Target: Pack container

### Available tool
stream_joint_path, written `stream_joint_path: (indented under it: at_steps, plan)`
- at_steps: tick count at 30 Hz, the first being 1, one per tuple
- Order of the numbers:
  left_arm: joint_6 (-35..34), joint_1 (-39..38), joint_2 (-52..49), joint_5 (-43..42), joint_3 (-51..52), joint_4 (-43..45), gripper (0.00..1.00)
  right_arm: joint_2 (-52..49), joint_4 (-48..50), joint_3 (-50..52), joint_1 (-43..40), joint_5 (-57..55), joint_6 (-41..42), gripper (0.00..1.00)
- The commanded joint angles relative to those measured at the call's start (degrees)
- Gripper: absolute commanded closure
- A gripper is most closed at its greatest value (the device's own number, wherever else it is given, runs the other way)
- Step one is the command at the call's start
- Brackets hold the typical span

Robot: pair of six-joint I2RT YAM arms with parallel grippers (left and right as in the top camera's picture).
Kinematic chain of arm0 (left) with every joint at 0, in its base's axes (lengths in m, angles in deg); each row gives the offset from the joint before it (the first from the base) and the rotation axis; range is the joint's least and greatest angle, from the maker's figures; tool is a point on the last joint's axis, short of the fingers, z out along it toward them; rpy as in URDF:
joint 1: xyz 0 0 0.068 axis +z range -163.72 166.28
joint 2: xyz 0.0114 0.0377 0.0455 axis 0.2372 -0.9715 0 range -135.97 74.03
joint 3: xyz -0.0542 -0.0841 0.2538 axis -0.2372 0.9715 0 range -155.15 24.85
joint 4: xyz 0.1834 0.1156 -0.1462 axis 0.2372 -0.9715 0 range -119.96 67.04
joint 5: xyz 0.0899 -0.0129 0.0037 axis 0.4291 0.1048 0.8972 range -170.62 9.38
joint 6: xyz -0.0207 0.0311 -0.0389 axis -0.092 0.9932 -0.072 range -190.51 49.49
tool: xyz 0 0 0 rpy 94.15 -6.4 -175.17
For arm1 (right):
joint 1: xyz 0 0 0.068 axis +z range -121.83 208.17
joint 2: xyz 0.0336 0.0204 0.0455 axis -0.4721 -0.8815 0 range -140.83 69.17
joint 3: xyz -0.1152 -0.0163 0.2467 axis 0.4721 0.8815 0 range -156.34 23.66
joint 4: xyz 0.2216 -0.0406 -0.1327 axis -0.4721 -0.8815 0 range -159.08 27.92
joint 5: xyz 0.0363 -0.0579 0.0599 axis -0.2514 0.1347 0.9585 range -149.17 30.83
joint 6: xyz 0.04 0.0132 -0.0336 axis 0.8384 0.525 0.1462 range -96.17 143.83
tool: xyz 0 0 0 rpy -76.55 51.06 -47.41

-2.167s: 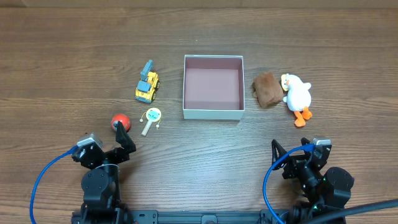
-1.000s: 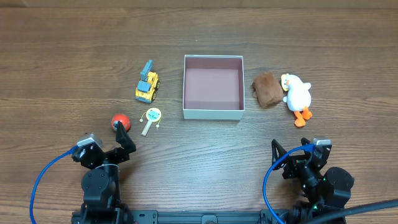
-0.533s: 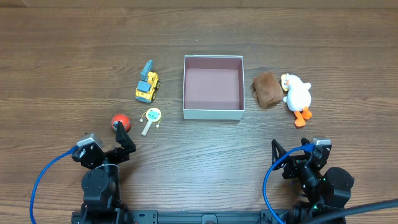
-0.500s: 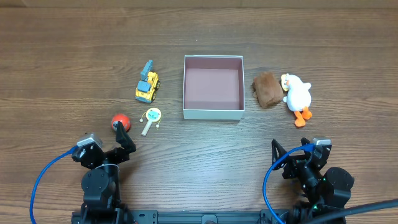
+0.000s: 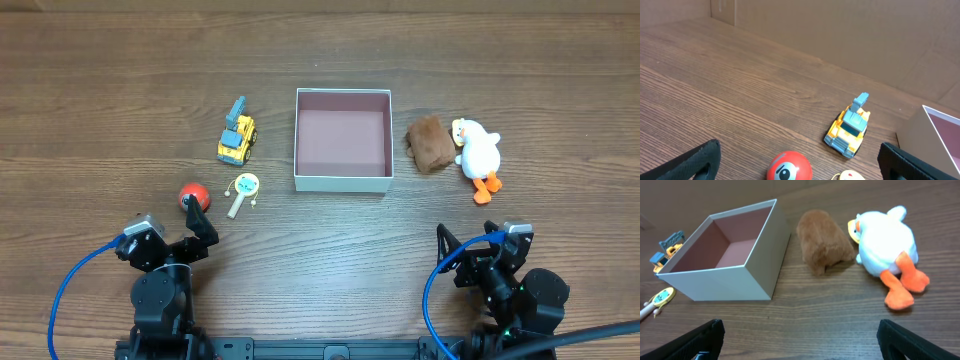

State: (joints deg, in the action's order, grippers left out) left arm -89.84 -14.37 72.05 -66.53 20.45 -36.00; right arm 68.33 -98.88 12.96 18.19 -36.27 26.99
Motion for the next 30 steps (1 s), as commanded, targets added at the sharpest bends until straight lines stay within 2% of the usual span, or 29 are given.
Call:
stream_joint_path:
  at_steps: [1, 5, 8, 10, 12, 17, 24, 30]
  plan:
    - [-0.4, 0.3, 0.6, 0.0, 0.4, 1.0, 0.0, 0.7, 2.3, 0.3, 0.4, 2.4, -0.2, 0.0]
    - [-0.6, 0.3, 0.6, -3.5, 0.4, 0.2, 0.0, 0.7, 8.1, 0.3, 0.4, 13.9, -0.2, 0.0]
    - [-0.5, 0.3, 0.6, -3.5, 0.4, 3.8, 0.0, 0.7, 9.0, 0.3, 0.4, 20.1, 0.1, 0.0]
    - [0.7, 0.3, 0.6, -6.4, 0.3, 8.2, 0.0, 0.7, 11.9, 0.2, 0.4, 19.6, 3.8, 0.0]
    - [0.7, 0.3, 0.4, -7.3, -0.5, 8.3, 0.0, 0.6, 14.5, 0.1, 0.4, 17.8, 7.7, 0.0]
    - [0.7, 0.3, -5.9, -9.7, -7.9, 2.8, 0.0, -3.7, 15.6, -3.7, 0.4, 13.1, 10.6, 0.0]
    - [3.8, 0.3, -26.3, -9.7, -24.0, -2.2, 0.0, -22.0, 10.9, -16.3, 0.4, 10.3, 10.3, 0.0]
    - [5.0, 0.3, -47.0, -11.6, -41.2, -8.5, 0.0, -45.8, -4.0, -37.6, 0.7, 8.1, 3.1, 0.0]
